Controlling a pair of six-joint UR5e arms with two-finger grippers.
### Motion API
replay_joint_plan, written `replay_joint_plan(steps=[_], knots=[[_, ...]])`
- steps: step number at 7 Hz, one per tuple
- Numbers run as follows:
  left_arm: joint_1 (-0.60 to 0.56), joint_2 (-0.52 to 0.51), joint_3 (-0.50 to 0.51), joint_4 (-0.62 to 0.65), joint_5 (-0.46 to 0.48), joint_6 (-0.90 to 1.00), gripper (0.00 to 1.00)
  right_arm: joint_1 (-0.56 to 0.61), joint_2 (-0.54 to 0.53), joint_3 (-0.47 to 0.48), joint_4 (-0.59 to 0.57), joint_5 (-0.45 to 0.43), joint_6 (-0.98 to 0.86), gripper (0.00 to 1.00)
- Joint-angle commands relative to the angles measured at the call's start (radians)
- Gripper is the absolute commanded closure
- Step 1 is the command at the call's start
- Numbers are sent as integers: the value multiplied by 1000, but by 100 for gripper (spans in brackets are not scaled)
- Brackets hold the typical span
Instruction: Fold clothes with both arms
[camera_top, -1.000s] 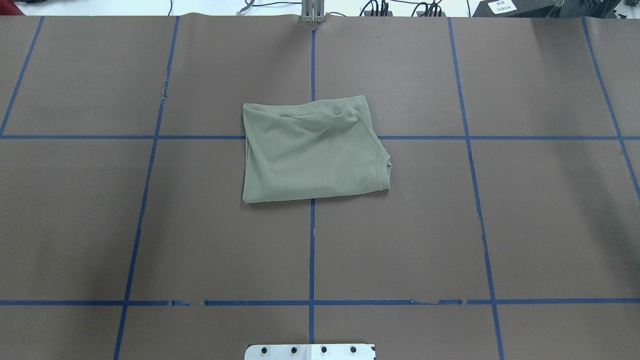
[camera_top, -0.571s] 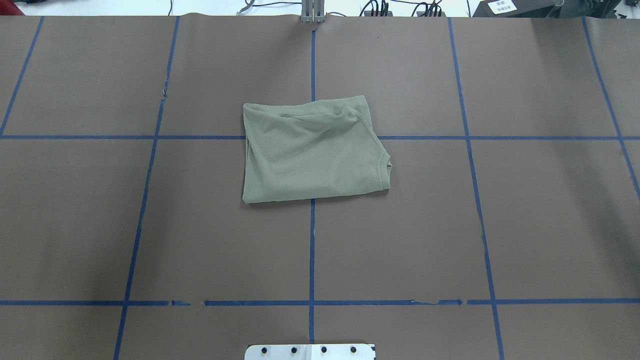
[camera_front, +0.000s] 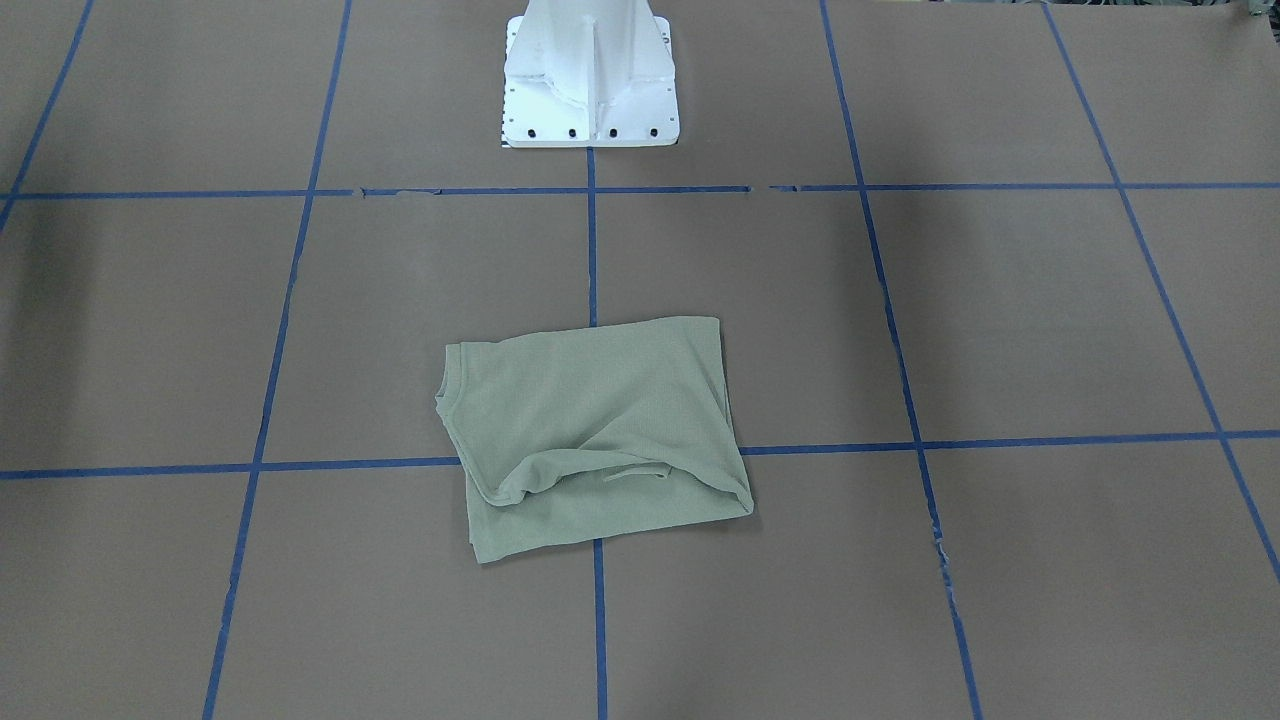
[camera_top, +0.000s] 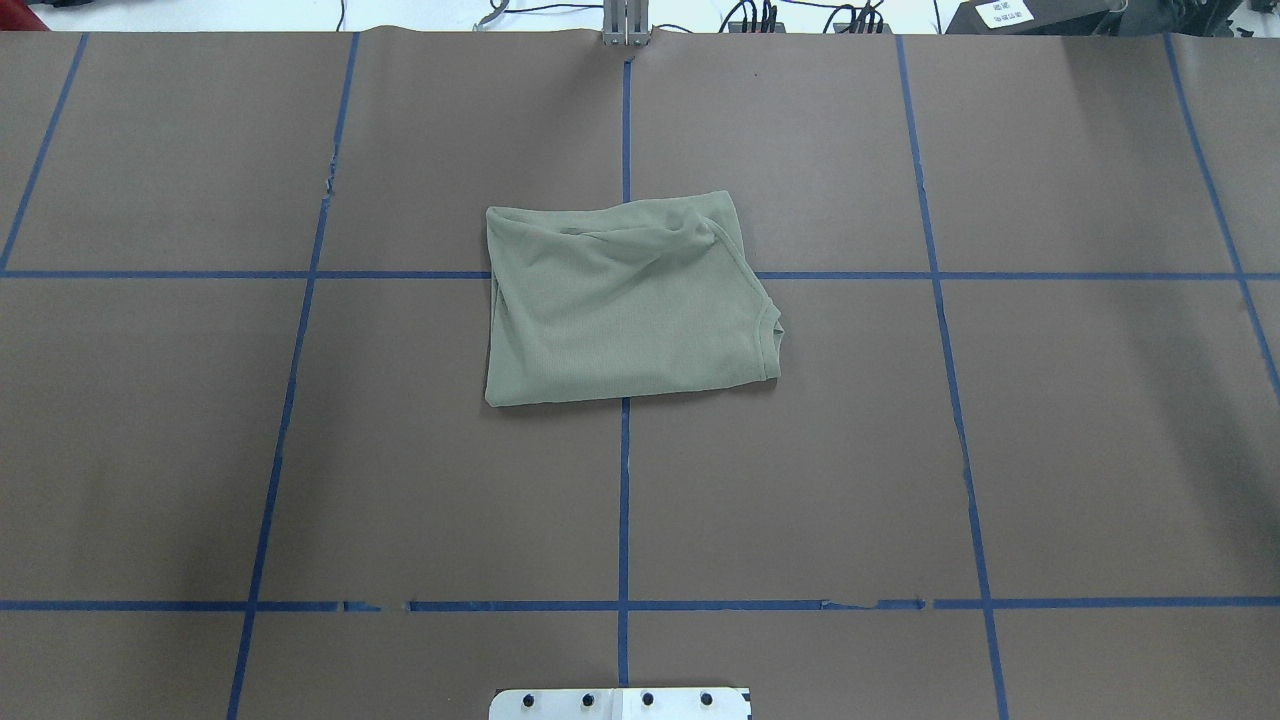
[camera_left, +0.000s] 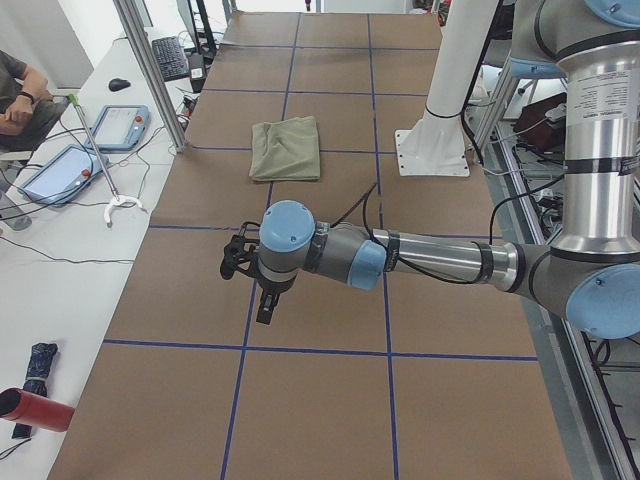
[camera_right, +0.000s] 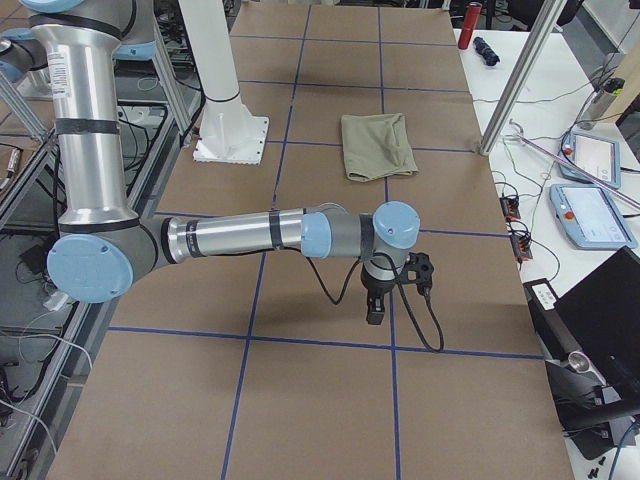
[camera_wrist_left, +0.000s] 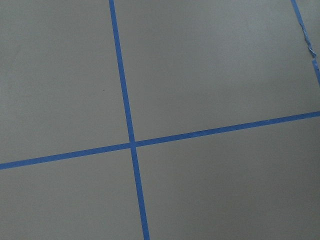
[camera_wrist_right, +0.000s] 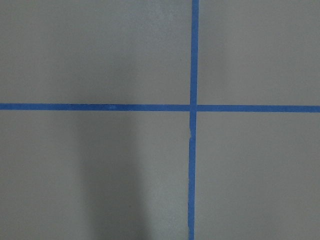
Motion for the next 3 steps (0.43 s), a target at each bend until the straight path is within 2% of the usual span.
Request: replay_joint_plan(steps=[1,3], knots=[[2,-82,120,1,4,1,0,0,-62,72,1,-4,-1,0],[2,-107,120,3,22,1,0,0,-85,83,1,2,-2,0]])
